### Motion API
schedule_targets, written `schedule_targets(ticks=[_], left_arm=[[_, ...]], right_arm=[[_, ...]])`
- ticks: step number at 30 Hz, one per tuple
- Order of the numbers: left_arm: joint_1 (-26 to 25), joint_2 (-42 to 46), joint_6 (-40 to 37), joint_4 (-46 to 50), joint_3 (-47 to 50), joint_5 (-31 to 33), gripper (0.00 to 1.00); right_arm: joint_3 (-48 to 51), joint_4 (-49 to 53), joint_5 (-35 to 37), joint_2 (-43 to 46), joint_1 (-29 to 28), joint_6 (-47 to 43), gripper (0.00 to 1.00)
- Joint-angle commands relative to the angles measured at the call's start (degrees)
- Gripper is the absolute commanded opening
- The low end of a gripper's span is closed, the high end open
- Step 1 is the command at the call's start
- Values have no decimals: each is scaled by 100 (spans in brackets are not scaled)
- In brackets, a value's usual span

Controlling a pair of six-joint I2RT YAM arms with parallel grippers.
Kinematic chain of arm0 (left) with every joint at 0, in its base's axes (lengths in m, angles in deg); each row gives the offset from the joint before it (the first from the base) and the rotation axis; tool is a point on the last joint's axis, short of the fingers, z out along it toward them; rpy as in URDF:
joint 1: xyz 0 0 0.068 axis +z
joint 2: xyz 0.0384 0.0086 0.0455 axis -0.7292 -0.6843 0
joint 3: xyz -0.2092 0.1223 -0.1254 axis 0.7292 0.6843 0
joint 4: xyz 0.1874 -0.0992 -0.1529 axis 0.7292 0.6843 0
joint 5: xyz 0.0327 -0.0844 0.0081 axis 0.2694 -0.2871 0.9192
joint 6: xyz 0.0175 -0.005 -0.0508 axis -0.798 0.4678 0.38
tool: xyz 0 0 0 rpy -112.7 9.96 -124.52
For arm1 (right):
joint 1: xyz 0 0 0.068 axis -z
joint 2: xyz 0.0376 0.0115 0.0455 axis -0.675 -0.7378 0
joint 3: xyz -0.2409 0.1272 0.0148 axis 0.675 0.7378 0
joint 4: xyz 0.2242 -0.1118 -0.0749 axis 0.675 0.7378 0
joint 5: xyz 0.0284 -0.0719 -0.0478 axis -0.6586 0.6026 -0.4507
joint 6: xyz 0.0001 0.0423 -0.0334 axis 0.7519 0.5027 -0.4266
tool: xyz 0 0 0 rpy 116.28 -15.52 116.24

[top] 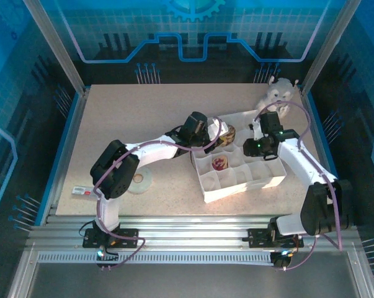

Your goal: Roll the socks

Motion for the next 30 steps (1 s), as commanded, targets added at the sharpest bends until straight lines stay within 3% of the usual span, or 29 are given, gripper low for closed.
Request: schedule_targets(ticks=[1,8,13,20,30], left_arm=[[-51,337,-38,-79,63,-133,0],[-118,683,-28,-85,320,-314,0],[-356,855,-105,68,381,-334,0],[-732,732,-119,168,350,-272,0],[-899,478,39,122,554,-245,0]], right_arm=[[-81,248,-121,-170,-103,62,37],[75,168,43,248,-53,159,37],[94,285,46,578,443,173,38],[61,394,175,561,1193,24,48],[202,30,438,128,2044,25,55]])
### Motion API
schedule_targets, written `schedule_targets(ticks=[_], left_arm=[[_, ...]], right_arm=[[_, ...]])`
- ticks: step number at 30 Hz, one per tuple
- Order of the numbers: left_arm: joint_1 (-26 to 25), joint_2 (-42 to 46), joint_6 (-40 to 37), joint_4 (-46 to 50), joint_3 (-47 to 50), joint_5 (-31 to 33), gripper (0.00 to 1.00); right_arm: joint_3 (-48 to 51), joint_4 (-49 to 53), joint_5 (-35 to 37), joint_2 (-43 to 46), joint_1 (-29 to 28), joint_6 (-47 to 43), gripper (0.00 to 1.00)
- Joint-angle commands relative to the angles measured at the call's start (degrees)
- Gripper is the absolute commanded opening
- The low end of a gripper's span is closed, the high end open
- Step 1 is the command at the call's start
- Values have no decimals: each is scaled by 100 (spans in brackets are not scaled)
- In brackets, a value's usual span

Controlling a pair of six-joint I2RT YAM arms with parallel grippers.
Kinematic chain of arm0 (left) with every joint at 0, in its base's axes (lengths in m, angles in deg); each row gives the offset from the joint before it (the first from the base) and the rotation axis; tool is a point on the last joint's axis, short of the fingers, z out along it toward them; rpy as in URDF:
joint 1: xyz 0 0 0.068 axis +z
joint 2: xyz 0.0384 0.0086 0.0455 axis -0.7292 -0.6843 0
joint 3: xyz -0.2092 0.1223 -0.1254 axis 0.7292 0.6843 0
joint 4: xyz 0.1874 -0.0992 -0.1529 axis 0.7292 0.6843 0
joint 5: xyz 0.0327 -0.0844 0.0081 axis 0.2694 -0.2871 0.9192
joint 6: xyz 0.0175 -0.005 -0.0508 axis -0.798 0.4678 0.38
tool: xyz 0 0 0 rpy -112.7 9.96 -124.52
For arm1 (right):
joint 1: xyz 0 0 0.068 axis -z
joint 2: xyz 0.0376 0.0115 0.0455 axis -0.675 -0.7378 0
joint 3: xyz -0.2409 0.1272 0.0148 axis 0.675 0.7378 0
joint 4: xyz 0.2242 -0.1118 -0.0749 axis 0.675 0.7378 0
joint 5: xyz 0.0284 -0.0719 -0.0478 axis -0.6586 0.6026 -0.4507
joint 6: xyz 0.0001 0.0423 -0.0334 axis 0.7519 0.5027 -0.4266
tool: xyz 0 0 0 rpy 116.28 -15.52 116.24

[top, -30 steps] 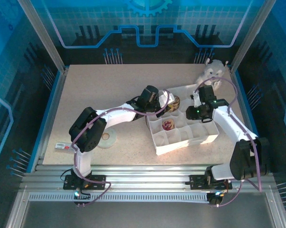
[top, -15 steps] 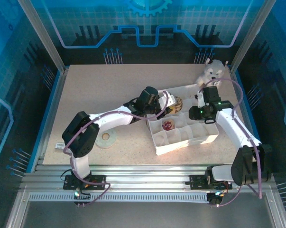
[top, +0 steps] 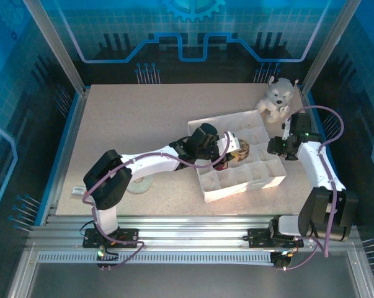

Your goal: Roll the socks

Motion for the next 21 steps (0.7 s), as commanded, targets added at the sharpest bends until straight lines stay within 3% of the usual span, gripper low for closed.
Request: schedule_targets(ticks=[1,10,21], left_arm=[[-21,-163,63,-29,189,-97,0],[8,-349,64,-66,427,228,0],[161,-23,118,-427,749,447,0]], right_arm=[[126,-122,103,-233,147,-50,55],[370,-294,202,-513,150,-165,52],[380,-312,159,-646,211,-148,25]])
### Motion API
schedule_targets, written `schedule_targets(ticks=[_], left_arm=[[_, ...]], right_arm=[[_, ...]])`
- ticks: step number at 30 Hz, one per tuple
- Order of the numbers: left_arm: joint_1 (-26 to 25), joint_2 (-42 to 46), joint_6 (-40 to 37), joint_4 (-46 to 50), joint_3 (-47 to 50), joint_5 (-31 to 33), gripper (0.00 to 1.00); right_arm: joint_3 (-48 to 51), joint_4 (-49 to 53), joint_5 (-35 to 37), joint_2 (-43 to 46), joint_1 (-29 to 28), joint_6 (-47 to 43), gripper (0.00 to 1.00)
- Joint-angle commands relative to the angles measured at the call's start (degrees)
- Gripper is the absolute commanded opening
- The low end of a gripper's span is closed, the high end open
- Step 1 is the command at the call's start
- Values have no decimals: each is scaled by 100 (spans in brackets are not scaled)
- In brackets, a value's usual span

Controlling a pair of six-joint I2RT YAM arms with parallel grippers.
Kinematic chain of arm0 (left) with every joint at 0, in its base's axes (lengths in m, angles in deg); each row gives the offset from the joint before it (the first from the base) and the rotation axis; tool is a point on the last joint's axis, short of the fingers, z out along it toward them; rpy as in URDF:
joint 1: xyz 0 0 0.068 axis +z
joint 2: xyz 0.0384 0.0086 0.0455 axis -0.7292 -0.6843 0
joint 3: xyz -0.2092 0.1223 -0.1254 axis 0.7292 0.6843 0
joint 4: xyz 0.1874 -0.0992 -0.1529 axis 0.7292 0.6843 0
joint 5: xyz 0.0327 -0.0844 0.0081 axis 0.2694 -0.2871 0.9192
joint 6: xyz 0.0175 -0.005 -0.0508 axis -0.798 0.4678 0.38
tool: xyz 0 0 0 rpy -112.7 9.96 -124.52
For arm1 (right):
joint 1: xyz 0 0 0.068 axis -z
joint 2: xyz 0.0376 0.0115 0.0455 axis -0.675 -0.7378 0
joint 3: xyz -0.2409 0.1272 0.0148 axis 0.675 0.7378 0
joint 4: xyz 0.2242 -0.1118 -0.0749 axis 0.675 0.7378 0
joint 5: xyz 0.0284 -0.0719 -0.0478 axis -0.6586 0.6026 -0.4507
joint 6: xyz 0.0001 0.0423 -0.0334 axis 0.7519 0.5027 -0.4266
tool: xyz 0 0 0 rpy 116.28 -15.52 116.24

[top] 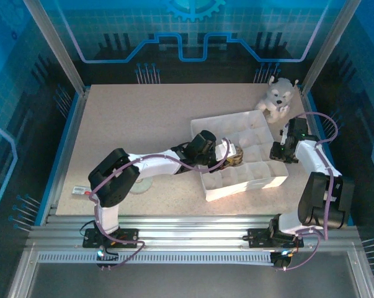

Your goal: Roll the socks

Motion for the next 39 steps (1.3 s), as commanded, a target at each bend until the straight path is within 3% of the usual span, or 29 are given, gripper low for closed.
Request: schedule_targets(ticks=[1,9,24,39], left_arm=[[127,251,111,-176,312,116,0],[140,223,153,-103,313,114,0],[289,259,776,-211,291,277,0],[-91,-588,-412,2271,-1689,715,0]], right_arm=[[43,45,137,-93,126,17,24],[87,33,-14,-41,130,13,15],[79,64,-254,-84,122,-47,12],[-1,152,35,-92,-439,-267,10]])
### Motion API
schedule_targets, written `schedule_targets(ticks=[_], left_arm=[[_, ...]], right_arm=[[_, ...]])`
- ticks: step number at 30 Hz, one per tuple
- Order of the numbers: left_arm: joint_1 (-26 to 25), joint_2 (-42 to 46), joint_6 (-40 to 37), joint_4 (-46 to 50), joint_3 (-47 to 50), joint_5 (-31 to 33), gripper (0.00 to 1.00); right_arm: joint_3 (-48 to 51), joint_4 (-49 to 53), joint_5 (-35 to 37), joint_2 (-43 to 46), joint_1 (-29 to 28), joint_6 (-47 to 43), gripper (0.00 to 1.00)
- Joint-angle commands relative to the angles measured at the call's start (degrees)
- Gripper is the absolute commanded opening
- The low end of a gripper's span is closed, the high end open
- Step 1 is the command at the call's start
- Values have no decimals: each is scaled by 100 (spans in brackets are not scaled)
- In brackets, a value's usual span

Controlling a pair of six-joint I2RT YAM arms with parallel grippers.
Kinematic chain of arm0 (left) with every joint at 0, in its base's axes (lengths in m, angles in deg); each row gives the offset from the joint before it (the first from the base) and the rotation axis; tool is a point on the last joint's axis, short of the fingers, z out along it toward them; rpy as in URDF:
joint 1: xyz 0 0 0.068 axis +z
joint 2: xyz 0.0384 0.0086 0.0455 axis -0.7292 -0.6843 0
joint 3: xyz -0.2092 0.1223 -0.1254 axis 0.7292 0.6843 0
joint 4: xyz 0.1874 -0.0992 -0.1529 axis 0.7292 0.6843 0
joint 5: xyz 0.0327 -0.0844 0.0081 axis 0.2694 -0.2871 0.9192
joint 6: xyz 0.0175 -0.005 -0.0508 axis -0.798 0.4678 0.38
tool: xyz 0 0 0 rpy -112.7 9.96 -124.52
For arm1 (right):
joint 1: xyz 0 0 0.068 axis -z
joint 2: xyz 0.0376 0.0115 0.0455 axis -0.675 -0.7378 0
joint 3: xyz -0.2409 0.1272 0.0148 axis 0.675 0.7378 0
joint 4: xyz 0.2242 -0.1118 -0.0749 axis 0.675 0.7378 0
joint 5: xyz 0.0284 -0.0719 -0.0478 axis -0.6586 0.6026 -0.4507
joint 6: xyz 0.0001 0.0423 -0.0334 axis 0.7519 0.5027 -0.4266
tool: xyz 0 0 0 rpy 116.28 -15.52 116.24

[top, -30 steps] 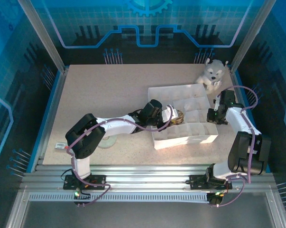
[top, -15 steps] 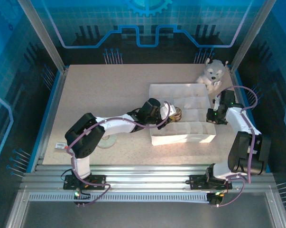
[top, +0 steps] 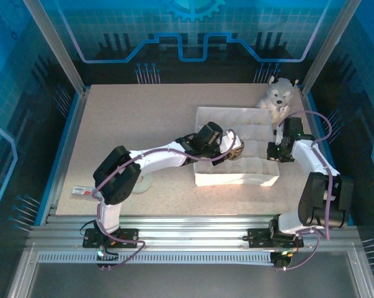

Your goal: Roll the socks

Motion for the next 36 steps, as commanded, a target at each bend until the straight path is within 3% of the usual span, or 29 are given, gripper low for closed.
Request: schedule_targets(ticks=[1,19,25,30,36], left_arm=[[-58,-228,-356,812,-387,120,0],[-52,-805,-234,938,-1218,40,0],[48,-996,-66,817,-1001,141,0],[115,-1008,-15,759,-744,96,0],[112,-637,22,450,-449,-93,28]], right_arm=[[-14,163,169,-98,-124,-26,10],[-14,138,114,-153,-295,-97,9],[-37,165,150,-85,-293,-92,9],[-101,207,31,125,-294,-20,20],[-261,330,-142,330,-289,70,24]])
